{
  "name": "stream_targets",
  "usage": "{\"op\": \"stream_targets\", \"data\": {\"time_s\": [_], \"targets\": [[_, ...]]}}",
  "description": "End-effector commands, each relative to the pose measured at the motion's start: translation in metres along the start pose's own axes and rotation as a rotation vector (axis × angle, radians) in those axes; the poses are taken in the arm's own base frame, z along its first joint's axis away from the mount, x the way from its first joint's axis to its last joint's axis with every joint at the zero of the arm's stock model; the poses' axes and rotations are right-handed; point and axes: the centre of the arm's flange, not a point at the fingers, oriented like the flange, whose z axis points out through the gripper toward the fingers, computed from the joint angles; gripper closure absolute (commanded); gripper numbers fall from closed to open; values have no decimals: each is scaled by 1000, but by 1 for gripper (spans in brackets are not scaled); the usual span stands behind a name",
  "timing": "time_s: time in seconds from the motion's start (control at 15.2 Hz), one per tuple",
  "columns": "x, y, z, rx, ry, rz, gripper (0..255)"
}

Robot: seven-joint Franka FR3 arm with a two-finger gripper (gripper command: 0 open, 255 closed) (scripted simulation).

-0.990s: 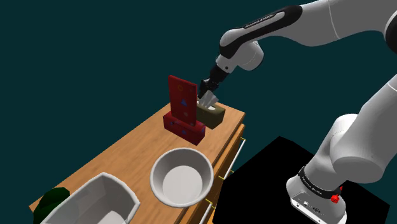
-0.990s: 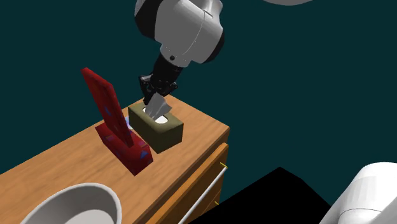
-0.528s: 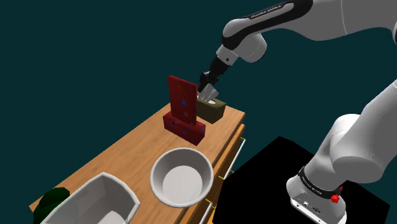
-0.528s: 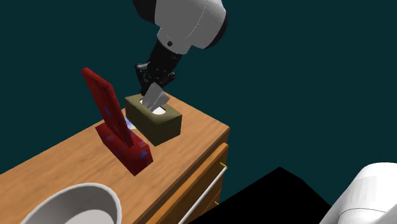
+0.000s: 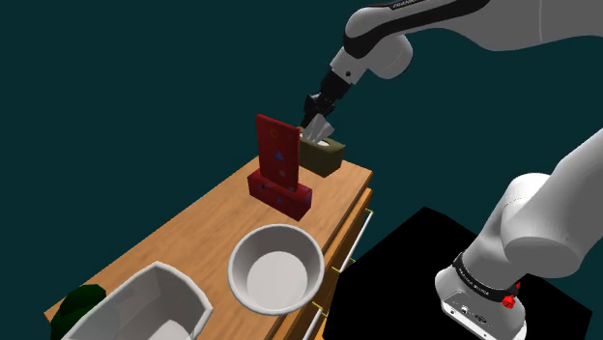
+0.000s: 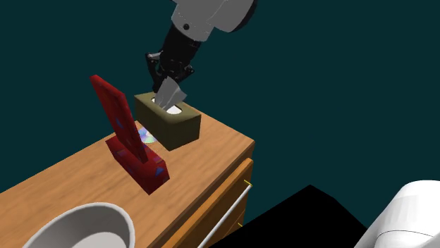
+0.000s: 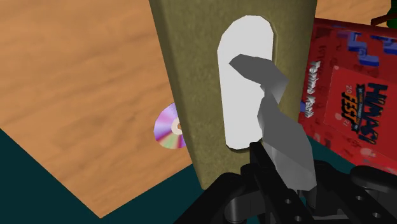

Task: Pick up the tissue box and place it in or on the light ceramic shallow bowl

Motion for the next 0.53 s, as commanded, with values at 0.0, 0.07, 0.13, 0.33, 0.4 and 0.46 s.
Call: {"op": "stream_targets", "data": {"time_s": [0.0, 0.07, 0.13, 0.33, 0.4, 0.46], "targets": [[3, -5, -9, 0, 0, 0, 255], [4, -8, -14, 0, 0, 0, 255], [6, -10, -18, 0, 0, 0, 255], [-7, -34, -16, 0, 0, 0, 255], [-14, -45, -14, 0, 0, 0, 255], [-20, -56, -12, 0, 0, 0, 255]]}}
